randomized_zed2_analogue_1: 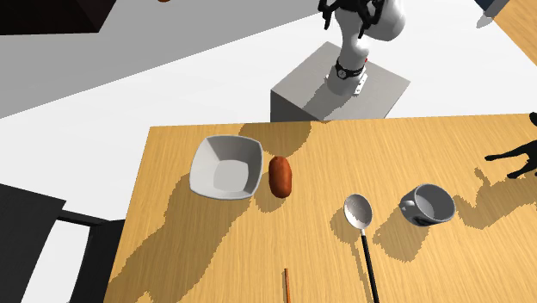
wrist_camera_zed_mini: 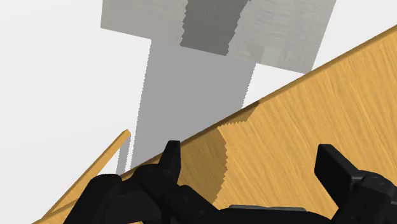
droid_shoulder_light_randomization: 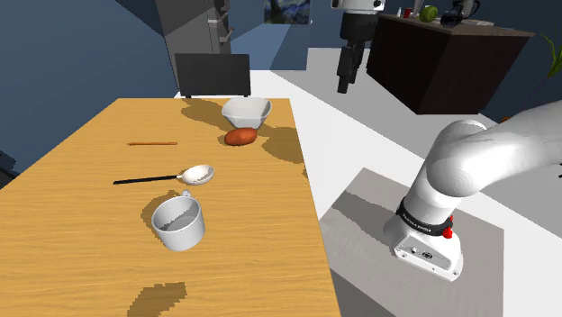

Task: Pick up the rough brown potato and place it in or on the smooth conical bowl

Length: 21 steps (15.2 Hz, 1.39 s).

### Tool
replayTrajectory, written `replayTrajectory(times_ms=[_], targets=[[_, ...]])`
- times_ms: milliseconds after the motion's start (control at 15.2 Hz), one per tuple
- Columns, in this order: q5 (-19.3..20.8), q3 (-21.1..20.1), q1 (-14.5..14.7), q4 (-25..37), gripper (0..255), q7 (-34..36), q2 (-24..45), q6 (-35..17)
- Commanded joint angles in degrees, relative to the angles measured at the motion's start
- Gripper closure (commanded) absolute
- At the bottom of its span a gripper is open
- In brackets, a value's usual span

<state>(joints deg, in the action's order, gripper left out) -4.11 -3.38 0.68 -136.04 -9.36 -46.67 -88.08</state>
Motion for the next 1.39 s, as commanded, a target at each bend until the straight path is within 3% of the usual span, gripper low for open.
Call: replayTrajectory(times_ms=[0, 660, 1320], targets=[[0.0, 0.0, 0.0, 0.0, 0, 0.0, 0.0, 0.0], [2.5, 1.0, 2.0, -2.0, 0, -9.9, 15.7, -21.4], [4.2, 1.0, 3.7, 4.6, 0, -18.3, 35.7, -38.8]])
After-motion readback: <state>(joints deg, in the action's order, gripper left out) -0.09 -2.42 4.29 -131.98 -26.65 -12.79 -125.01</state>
